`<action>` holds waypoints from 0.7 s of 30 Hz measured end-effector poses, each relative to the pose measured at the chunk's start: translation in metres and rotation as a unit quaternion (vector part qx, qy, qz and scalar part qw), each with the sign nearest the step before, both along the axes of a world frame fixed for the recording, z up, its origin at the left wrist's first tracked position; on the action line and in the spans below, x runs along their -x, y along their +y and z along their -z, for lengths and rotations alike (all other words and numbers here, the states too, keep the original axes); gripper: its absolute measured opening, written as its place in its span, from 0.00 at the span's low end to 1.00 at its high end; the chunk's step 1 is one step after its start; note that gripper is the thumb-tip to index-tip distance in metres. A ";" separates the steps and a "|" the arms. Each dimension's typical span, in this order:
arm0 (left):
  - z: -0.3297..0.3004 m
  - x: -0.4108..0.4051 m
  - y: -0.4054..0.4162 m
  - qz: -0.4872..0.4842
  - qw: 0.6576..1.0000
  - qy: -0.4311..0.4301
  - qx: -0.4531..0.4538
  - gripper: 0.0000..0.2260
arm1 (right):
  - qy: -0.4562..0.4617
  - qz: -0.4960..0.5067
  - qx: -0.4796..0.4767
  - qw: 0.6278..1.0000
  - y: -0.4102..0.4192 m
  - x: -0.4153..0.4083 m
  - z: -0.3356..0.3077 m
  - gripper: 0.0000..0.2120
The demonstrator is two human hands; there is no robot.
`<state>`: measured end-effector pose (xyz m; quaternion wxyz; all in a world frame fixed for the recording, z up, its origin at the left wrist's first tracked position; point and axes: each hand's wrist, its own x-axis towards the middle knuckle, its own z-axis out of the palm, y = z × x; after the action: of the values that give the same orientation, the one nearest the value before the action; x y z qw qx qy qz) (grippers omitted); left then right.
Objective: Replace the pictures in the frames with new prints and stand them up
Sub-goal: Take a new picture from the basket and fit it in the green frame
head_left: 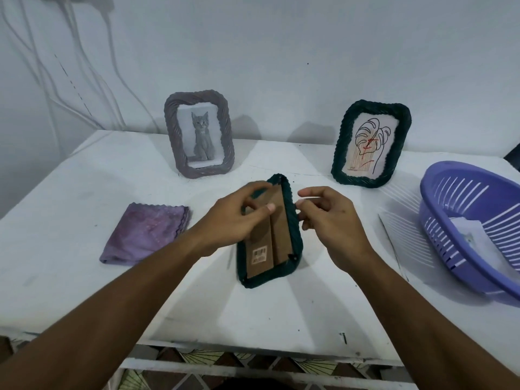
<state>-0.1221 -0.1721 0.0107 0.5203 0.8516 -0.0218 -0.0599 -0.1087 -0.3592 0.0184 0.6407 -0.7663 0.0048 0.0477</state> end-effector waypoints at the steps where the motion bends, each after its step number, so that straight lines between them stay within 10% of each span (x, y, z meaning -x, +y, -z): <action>1: -0.005 0.002 0.002 -0.009 0.999 0.015 0.027 0.14 | 0.002 0.000 -0.034 0.999 0.003 0.003 -0.003 0.07; 21: -0.034 0.015 0.021 -0.076 0.993 0.052 0.079 0.16 | -0.003 -0.105 -0.001 0.994 0.019 0.005 0.012 0.13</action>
<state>-0.1367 -0.1507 0.0448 0.5896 0.8027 0.0655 -0.0619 -0.1134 -0.3404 0.0068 0.6331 -0.7619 -0.0777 0.1127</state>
